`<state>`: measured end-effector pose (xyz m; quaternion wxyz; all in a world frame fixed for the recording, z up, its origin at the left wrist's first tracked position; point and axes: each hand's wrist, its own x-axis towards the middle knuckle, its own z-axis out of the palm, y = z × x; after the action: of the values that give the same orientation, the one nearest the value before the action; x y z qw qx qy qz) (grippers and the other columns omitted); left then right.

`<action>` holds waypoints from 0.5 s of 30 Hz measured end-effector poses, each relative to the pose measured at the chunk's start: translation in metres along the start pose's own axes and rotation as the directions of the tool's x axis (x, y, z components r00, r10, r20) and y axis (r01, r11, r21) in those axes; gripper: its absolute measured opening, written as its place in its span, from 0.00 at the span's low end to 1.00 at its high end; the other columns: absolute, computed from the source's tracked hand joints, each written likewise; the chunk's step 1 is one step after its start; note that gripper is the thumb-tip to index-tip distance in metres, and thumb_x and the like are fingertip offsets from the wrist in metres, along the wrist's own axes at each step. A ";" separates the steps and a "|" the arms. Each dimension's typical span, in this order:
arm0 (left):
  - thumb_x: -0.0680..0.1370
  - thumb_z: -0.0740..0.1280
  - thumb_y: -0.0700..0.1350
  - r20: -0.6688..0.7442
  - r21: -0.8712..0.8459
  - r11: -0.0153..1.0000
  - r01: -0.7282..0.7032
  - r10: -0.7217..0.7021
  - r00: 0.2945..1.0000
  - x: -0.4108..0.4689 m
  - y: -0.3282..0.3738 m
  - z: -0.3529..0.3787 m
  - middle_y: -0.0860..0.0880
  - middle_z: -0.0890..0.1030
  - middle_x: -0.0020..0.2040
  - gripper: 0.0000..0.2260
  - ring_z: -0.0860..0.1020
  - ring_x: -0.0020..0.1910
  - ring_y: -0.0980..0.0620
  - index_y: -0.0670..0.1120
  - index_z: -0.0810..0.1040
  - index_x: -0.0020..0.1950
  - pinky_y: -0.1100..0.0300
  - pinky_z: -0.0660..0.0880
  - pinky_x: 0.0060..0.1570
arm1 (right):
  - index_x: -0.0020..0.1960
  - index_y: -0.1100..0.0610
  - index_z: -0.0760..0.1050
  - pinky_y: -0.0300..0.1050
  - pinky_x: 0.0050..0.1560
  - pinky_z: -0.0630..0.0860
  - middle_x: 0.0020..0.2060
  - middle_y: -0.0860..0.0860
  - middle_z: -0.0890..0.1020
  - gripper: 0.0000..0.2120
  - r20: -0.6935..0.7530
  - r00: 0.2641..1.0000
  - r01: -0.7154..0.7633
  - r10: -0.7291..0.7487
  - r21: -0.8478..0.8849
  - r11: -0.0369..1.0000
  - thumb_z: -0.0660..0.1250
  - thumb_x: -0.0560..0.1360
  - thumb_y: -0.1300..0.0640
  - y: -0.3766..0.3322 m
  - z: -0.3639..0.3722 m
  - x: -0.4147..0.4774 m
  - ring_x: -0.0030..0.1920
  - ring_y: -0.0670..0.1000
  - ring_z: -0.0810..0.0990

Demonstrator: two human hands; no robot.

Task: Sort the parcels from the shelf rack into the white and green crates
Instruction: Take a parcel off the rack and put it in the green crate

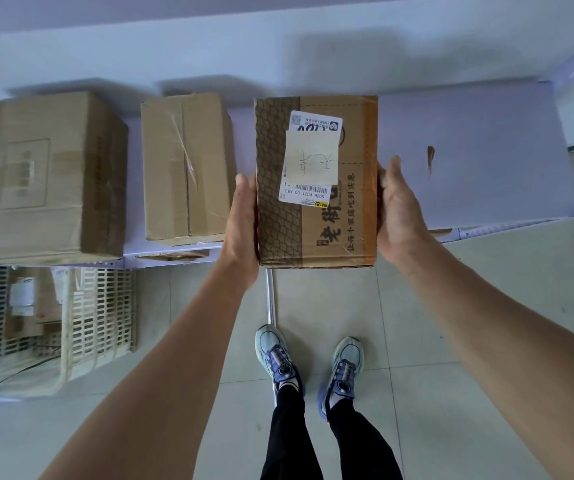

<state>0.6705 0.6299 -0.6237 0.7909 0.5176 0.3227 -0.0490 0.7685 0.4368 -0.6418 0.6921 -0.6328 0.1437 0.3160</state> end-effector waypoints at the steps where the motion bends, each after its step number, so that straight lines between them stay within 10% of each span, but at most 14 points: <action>1: 0.87 0.44 0.67 0.007 0.008 1.000 -0.001 0.001 1.000 -0.002 0.002 -0.001 0.56 0.87 0.64 0.25 0.85 0.64 0.54 0.64 0.79 0.66 0.59 0.84 0.54 | 0.77 0.51 0.73 0.68 0.69 0.77 0.67 0.61 0.83 0.33 -0.001 1.000 0.000 0.000 -0.001 1.000 0.45 0.86 0.33 -0.001 0.002 -0.002 0.66 0.62 0.83; 7: 0.85 0.45 0.69 0.099 0.046 0.999 0.012 -0.017 0.995 -0.023 0.013 -0.005 0.53 0.84 0.70 0.28 0.80 0.72 0.47 0.69 0.85 0.59 0.41 0.75 0.73 | 0.76 0.53 0.73 0.67 0.68 0.78 0.67 0.62 0.82 0.34 -0.011 1.000 0.006 -0.006 0.007 1.000 0.45 0.86 0.33 -0.008 0.005 -0.035 0.66 0.62 0.83; 15: 0.87 0.43 0.66 0.177 -0.016 0.999 -0.039 0.041 0.983 -0.081 0.030 -0.007 0.50 0.84 0.70 0.29 0.81 0.71 0.45 0.63 0.83 0.66 0.43 0.79 0.70 | 0.76 0.52 0.73 0.64 0.65 0.80 0.66 0.57 0.84 0.36 -0.024 1.000 -0.008 0.010 0.092 0.996 0.45 0.84 0.30 -0.018 0.014 -0.103 0.65 0.59 0.84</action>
<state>0.6160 0.6286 -0.5559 0.8205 0.5127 0.2408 -0.0769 0.6981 0.4236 -0.5639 0.7171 -0.6035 0.1694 0.3046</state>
